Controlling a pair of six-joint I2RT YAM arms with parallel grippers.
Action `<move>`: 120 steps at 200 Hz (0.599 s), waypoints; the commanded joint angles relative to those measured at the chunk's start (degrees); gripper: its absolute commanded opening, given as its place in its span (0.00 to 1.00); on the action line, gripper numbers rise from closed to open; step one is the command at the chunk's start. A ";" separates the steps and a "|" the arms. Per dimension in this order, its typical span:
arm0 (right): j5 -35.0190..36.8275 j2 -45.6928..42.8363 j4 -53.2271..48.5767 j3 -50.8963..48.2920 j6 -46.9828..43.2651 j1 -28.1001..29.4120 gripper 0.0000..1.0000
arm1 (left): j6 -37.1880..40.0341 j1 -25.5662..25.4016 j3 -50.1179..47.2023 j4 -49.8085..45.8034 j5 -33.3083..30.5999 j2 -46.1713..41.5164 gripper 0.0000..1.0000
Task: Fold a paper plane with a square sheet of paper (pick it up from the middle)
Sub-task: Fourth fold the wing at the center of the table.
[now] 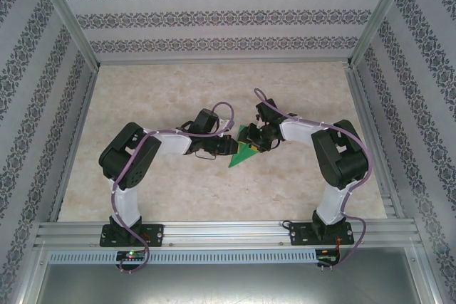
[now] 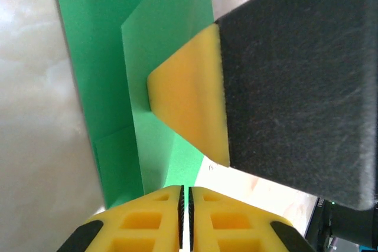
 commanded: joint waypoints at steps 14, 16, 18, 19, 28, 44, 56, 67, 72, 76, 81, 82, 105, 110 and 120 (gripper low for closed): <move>4.11 4.40 -5.54 -1.93 -1.66 0.57 0.50 | 0.18 -0.78 1.85 -1.61 -0.42 1.57 0.14; 4.07 4.41 -5.51 -1.94 -1.70 0.50 0.49 | 0.19 -0.78 1.87 -1.66 -0.49 1.56 0.14; 4.01 4.41 -5.53 -1.96 -1.66 0.51 0.49 | 0.17 -0.78 1.89 -1.76 -0.51 1.58 0.14; 4.05 4.41 -5.49 -2.01 -1.65 0.51 0.49 | 0.20 -0.78 1.88 -1.80 -0.56 1.62 0.14; 3.96 4.41 -5.54 -1.98 -1.65 0.51 0.49 | 0.14 -0.78 1.96 -2.08 -0.88 1.63 0.14; 3.91 4.26 -5.54 -2.14 -1.82 0.52 0.48 | 0.34 -0.85 2.04 -2.73 -1.53 1.55 0.13; 3.97 4.06 -5.30 -2.23 -1.95 0.52 0.48 | 0.48 -0.80 2.10 -3.12 -1.96 1.61 0.13; 3.88 3.84 -5.12 -2.33 -2.04 0.52 0.48 | 0.36 -0.85 2.07 -3.12 -2.01 1.68 0.13; 3.84 3.74 -4.95 -2.40 -2.07 0.52 0.48 | 0.40 -0.78 2.04 -3.14 -1.94 1.65 0.13; 3.78 3.69 -4.87 -2.49 -2.09 0.51 0.48 | 0.34 -0.78 2.04 -3.08 -1.93 1.65 0.13; 3.75 3.64 -4.88 -2.48 -2.15 0.52 0.48 | 0.31 -0.78 2.07 -3.07 -1.96 1.69 0.13; 3.74 3.63 -4.90 -2.44 -2.16 0.52 0.48 | 0.31 -0.78 2.06 -3.06 -1.94 1.71 0.13; 3.80 3.95 -4.98 -2.35 -2.18 0.52 0.48 | 0.31 -0.78 2.06 -3.49 -2.07 1.91 0.13; 3.74 4.01 -4.96 -2.38 -2.18 0.51 0.47 | 0.31 -0.78 2.05 -3.50 -2.07 1.86 0.13; 3.88 4.14 -5.09 -2.41 -2.17 0.52 0.47 | 0.24 -0.79 2.06 -3.43 -2.01 1.88 0.13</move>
